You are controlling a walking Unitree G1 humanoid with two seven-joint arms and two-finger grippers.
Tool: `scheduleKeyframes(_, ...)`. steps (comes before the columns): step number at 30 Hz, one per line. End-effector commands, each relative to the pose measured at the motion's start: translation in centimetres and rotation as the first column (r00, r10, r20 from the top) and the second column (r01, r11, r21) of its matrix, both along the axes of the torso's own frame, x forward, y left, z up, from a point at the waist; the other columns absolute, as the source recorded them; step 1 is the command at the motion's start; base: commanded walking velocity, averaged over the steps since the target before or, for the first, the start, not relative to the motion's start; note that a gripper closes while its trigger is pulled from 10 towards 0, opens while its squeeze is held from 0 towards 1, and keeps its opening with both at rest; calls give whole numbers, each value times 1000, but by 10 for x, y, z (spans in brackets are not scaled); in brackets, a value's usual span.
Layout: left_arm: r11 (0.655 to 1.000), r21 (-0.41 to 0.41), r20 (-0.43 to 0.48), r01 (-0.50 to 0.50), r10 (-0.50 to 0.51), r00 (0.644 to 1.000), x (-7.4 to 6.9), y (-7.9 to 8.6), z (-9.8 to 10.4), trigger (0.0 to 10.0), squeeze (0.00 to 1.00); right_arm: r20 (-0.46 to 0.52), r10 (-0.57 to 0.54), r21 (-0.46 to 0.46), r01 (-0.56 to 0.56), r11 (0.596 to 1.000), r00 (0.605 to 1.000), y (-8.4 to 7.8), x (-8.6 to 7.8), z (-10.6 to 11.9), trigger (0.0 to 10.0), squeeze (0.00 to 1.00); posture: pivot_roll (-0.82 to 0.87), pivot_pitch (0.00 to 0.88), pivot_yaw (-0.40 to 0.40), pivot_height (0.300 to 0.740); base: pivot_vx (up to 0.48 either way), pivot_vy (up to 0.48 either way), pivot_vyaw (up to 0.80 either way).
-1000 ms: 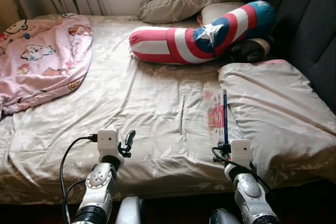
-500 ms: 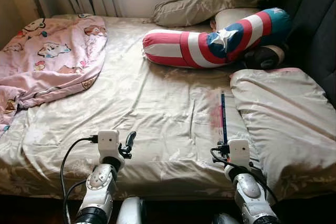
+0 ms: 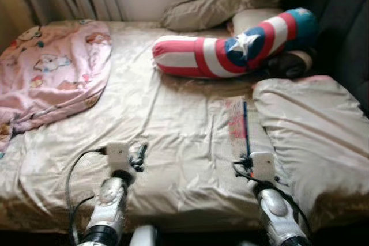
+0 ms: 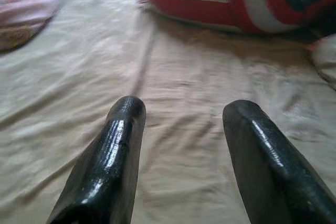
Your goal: Clean up the room
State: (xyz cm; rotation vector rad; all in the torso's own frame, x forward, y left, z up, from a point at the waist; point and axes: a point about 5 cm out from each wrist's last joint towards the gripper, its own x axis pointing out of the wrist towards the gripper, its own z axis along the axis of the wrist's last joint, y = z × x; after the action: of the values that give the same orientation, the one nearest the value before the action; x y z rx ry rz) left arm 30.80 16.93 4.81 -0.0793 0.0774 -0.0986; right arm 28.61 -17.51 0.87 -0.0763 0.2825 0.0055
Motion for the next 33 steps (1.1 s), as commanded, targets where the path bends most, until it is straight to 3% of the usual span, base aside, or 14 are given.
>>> scheduleKeyframes(1, 1000, 11, -15, -21, 21, 1000, -2, 8, -2, 10000, 0, 50, 27, 15, -28, 999, 998, 10, 8, 9, 10000, 0, 40, 49, -29, 626, 337, 0, 0)
scheduleKeyframes(12, 1000, 14, -14, -20, 21, 1000, -3, 8, -3, 10000, 0, 27, 11, -26, -11, 1000, 1000, 2, 9, 9, 10000, 0, 42, 67, -27, 626, 212, 0, 0)
scheduleKeyframes(18, 999, 20, -13, -25, 26, 1000, -6, 11, -3, 10000, 0, 13, 43, -208, -40, 977, 999, -11, 16, 14, 10000, 0, 51, 82, -27, 626, 0, 0, 0)
scheduleKeyframes(22, 999, 22, -12, -27, 27, 1000, -8, 12, -4, 10000, 0, -25, 133, -418, -131, 899, 991, -17, 17, 14, 10000, 0, 60, 90, -26, 626, 0, 0, 0)
scheduleKeyframes(25, 999, 27, -10, -28, 28, 1000, -10, 13, -4, 10000, 0, -37, 138, -448, -139, 883, 990, -24, 19, 16, 10000, 0, 68, 97, -25, 626, 0, 0, 0)
scheduleKeyframes(28, 999, 37, -10, -31, 32, 999, -12, 17, -4, 10000, 0, -74, 151, -532, -167, 830, 986, -32, 22, 18, 10000, 0, 78, 110, -21, 626, 0, 0, 0)
scheduleKeyframes(29, 999, 37, -10, -31, 32, 999, -12, 17, -4, 10000, 0, -74, 151, -532, -167, 830, 986, -32, 22, 18, 10000, 0, 78, 110, -21, 626, 0, 0, 0)
scheduleKeyframes(30, 999, 43, -10, -32, 33, 999, -14, 19, -4, 10000, 0, -88, 200, -622, -211, 754, 976, -34, 25, 22, 10000, 0, 85, 118, -17, 626, 0, 0, 0)
scheduleKeyframes(31, 999, 44, -10, -33, 33, 999, -15, 19, -4, 10000, 0, -94, 223, -655, -229, 720, 970, -34, 26, 23, 10000, 0, 88, 120, -16, 626, 0, 0, 0)
scheduleKeyframes(32, 999, 44, -10, -33, 33, 999, -15, 19, -4, 10000, 0, -94, 223, -655, -229, 720, 970, -34, 26, 23, 10000, 0, 88, 120, -16, 626, 0, 0, 0)
scheduleKeyframes(33, 998, 47, -12, -34, 34, 999, -18, 22, -5, 10000, 0, -105, 306, -726, -283, 627, 946, -32, 30, 29, 10000, 0, 97, 131, -14, 626, 0, 0, 0)
